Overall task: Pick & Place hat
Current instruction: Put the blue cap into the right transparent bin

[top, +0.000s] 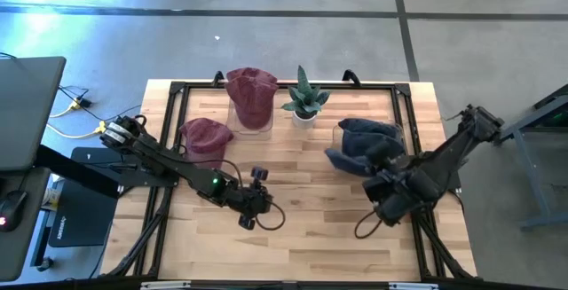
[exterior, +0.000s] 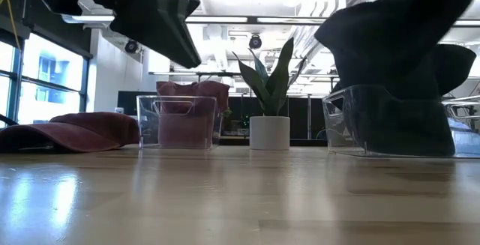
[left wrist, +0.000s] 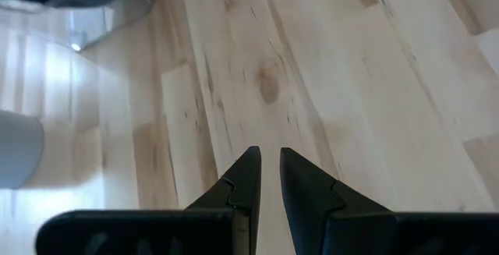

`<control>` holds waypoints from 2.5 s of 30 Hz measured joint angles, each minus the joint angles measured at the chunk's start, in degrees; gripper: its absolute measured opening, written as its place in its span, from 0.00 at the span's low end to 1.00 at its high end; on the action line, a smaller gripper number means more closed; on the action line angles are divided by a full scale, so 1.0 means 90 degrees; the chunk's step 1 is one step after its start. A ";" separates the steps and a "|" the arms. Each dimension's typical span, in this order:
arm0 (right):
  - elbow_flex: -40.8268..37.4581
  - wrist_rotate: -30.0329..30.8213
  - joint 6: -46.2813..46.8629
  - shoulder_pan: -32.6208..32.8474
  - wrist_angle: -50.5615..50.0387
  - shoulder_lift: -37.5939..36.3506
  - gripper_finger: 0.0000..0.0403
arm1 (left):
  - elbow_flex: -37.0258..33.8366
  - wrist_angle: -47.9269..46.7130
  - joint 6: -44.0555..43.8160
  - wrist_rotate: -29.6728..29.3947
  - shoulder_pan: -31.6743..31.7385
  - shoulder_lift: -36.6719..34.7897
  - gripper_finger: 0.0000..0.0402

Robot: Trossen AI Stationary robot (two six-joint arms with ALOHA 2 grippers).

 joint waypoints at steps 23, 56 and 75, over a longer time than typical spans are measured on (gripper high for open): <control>0.1041 -0.1946 0.4979 0.0080 -0.0007 0.0000 0.00 | 0.0005 0.0399 0.0261 -0.0417 0.0019 0.0000 0.11; -0.0127 -0.2220 0.6913 -0.1777 -0.0010 -0.0756 0.00 | 0.0005 0.1493 0.0347 -0.0532 0.0591 0.0000 0.11; -0.0920 -0.2270 0.6937 -0.2251 -0.0002 -0.1055 0.00 | 0.0005 0.2013 0.0648 -0.0189 0.0687 0.0000 0.11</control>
